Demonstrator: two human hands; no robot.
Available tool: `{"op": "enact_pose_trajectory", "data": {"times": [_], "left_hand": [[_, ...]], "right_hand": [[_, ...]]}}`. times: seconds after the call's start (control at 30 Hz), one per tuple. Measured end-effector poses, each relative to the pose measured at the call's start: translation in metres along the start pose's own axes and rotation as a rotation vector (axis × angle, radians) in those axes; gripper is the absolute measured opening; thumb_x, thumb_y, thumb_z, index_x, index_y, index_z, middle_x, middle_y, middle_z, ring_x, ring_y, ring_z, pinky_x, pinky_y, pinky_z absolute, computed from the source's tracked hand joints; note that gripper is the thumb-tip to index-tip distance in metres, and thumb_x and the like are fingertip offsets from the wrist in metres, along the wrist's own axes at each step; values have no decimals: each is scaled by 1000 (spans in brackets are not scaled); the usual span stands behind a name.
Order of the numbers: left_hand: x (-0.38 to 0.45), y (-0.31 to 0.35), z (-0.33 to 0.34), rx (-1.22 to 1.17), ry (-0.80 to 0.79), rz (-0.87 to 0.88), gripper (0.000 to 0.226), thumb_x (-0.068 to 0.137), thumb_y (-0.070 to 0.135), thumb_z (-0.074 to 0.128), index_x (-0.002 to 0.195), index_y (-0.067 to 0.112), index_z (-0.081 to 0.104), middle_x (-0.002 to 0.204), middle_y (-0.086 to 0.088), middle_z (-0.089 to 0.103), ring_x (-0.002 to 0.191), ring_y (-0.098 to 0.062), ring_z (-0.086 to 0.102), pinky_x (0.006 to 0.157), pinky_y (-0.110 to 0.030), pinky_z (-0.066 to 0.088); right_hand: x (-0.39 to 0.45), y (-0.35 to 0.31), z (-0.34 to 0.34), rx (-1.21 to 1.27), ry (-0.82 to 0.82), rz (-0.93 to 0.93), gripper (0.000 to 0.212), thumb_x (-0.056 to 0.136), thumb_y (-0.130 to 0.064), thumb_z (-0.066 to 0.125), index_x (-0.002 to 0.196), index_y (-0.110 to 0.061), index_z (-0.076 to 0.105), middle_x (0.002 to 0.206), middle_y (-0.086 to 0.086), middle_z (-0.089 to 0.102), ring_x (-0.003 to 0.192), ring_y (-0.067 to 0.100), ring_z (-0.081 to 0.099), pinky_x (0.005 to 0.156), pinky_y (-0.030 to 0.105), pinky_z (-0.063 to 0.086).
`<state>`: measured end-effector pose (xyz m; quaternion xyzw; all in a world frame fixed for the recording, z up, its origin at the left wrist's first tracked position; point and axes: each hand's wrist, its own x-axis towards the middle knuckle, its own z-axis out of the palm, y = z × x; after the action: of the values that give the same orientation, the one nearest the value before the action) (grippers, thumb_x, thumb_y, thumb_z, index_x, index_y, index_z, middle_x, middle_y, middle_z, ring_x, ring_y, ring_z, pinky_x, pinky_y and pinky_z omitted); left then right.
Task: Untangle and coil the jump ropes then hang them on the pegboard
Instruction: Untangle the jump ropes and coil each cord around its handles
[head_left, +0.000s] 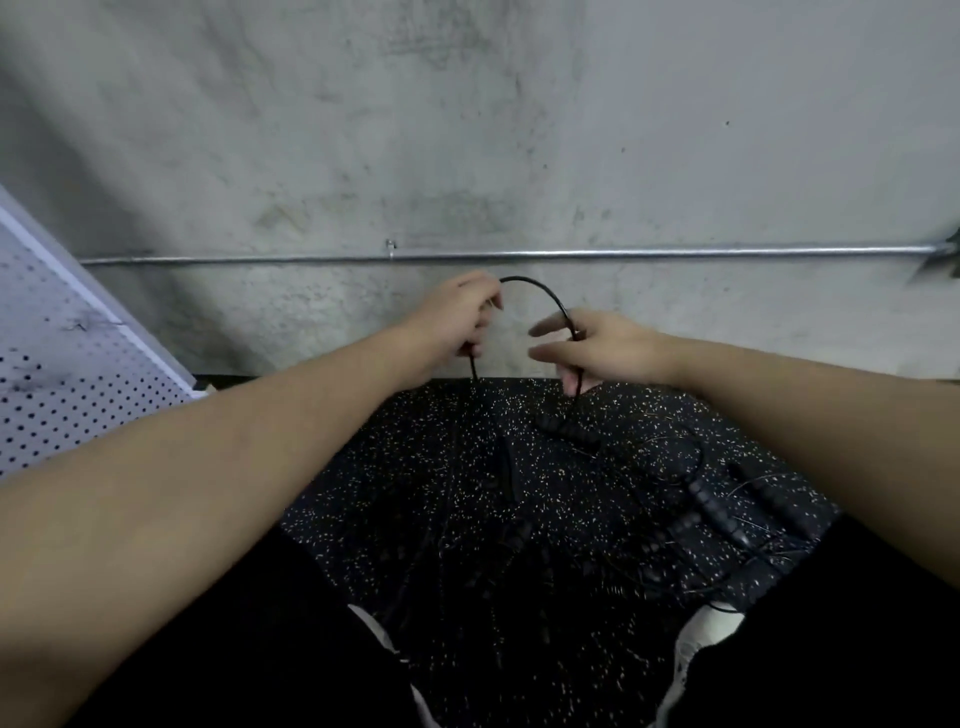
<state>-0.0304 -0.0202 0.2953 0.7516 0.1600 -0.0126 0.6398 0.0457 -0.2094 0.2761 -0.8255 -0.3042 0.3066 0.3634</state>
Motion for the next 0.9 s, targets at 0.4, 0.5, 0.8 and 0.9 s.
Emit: {"op": "enact_pose_trajectory", "data": {"times": [0.4, 0.5, 0.8, 0.9], "left_hand": [[-2, 28, 44, -535, 183, 3, 26, 101, 25, 45, 76, 20, 51, 61, 3, 41, 56, -12, 37, 57, -28, 35], [0, 27, 41, -423, 202, 20, 40, 106, 50, 36, 109, 18, 60, 101, -7, 66, 92, -19, 61, 76, -35, 47], [2, -3, 74, 153, -96, 79, 28, 107, 43, 42, 103, 28, 66, 98, 5, 75, 98, -18, 71, 100, -41, 53], [1, -8, 78, 180, -195, 25, 47, 106, 57, 36, 110, 23, 68, 104, 2, 76, 104, -20, 71, 102, -42, 50]], "right_hand": [[-7, -15, 14, 81, -68, -50, 25, 107, -28, 48, 94, -14, 64, 67, 4, 65, 67, 19, 62, 78, 39, 53], [-7, -24, -1, 236, 59, -94, 26, 108, -26, 46, 91, -15, 62, 62, 2, 59, 59, 16, 59, 72, 36, 55], [-17, -26, -42, 752, 244, -63, 28, 108, -27, 41, 85, -16, 54, 56, 0, 41, 52, 15, 46, 63, 33, 51], [-24, -21, -54, 833, 274, -23, 28, 108, -28, 40, 83, -20, 51, 55, -4, 35, 49, 12, 41, 61, 29, 53]]}}
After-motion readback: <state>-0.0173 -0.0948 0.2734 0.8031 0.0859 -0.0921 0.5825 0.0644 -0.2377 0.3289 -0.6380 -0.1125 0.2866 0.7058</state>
